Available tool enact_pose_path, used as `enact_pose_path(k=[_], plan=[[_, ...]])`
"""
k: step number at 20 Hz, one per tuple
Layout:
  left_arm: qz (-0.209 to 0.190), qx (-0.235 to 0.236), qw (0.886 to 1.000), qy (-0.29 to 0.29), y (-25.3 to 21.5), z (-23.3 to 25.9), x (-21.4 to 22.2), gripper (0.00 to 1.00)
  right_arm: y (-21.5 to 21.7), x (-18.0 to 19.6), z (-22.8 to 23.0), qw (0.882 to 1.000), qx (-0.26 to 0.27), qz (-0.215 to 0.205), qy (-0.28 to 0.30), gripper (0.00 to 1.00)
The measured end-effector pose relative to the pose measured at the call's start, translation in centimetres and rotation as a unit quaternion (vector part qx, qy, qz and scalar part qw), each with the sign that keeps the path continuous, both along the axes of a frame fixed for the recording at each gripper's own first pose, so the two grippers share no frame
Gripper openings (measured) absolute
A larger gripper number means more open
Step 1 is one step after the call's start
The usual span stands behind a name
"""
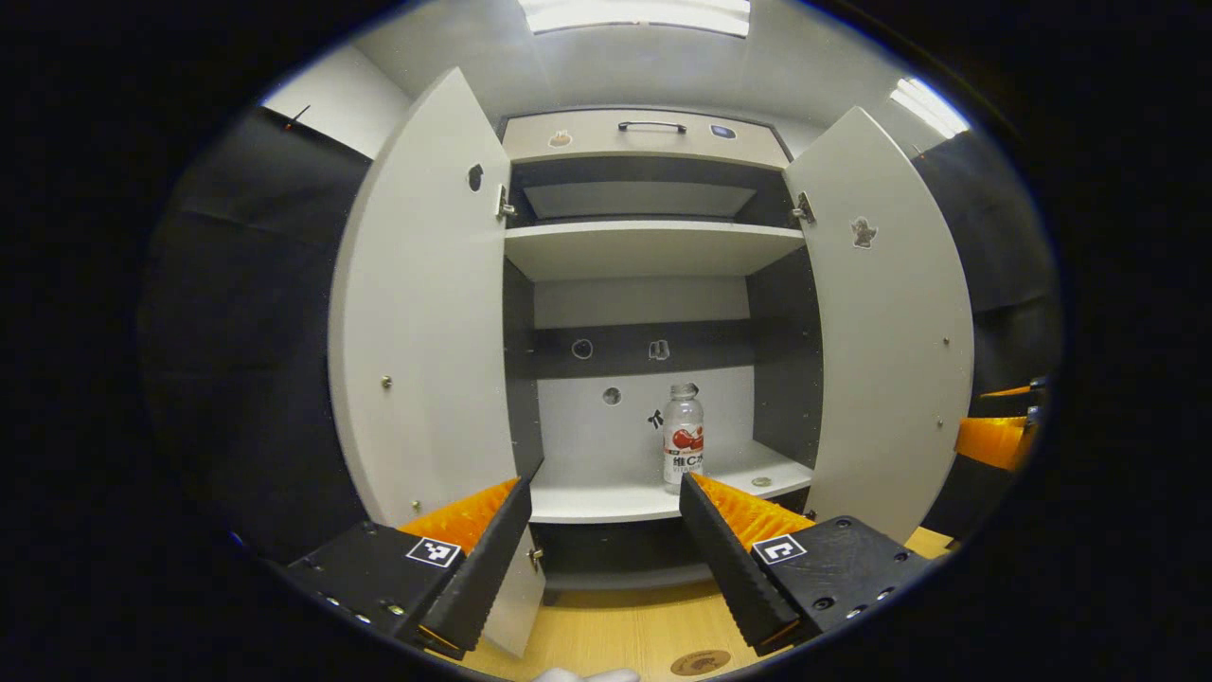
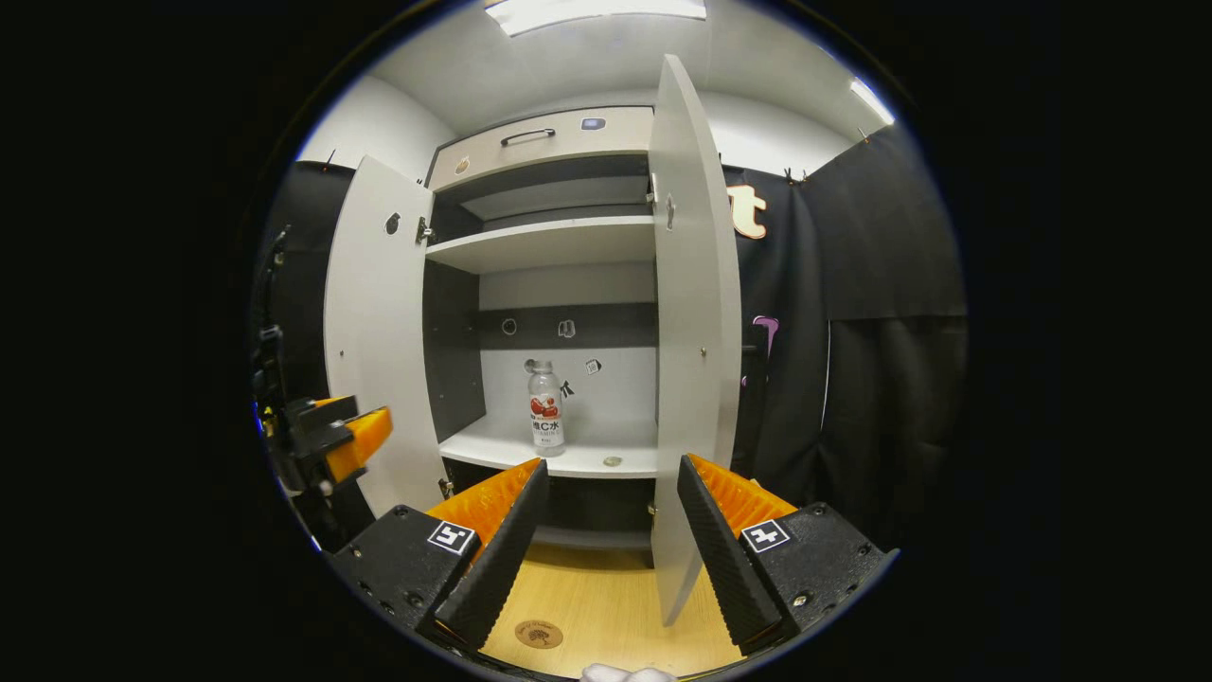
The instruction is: Grasp the bottle in the cabinet with the left hand and place it on the coaster, then close the right door with the right hand and the left door with the left hand.
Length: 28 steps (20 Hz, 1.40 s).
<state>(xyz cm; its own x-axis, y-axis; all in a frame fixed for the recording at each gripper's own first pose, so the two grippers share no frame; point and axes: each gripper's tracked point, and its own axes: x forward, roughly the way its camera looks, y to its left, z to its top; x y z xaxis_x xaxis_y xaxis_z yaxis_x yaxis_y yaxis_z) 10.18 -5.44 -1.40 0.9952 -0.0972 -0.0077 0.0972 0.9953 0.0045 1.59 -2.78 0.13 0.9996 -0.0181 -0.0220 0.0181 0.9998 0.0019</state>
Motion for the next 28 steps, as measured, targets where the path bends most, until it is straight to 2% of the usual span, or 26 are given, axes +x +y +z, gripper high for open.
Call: enact_pose_path(k=[5, 9, 15, 20, 28], plan=[[-0.026, -0.007, 0.999, -0.026, -4.8, -0.1, 7.8, 0.96, -2.1, -1.2, -0.3, 0.999, -0.015, -0.028, 0.011, 0.84], [-0.043, -0.009, 0.999, -0.024, -8.5, -0.3, 14.3, 0.95, -3.9, -1.8, -0.4, 0.998, -0.022, -0.055, 0.015, 0.84], [-0.032, 0.001, 0.999, -0.028, -11.1, 0.2, 21.8, 0.96, -6.4, -1.1, -0.6, 0.996, -0.019, -0.08, 0.024, 0.84], [-0.014, -0.01, 1.0, -0.019, -11.4, -0.8, 26.0, 0.96, -7.4, 0.2, -0.8, 0.996, -0.013, -0.082, 0.028, 0.84], [-0.012, -0.009, 1.0, 0.006, -12.6, -4.0, 28.6, 0.96, -7.5, 0.6, -0.7, 0.996, -0.018, -0.082, 0.02, 0.84]])
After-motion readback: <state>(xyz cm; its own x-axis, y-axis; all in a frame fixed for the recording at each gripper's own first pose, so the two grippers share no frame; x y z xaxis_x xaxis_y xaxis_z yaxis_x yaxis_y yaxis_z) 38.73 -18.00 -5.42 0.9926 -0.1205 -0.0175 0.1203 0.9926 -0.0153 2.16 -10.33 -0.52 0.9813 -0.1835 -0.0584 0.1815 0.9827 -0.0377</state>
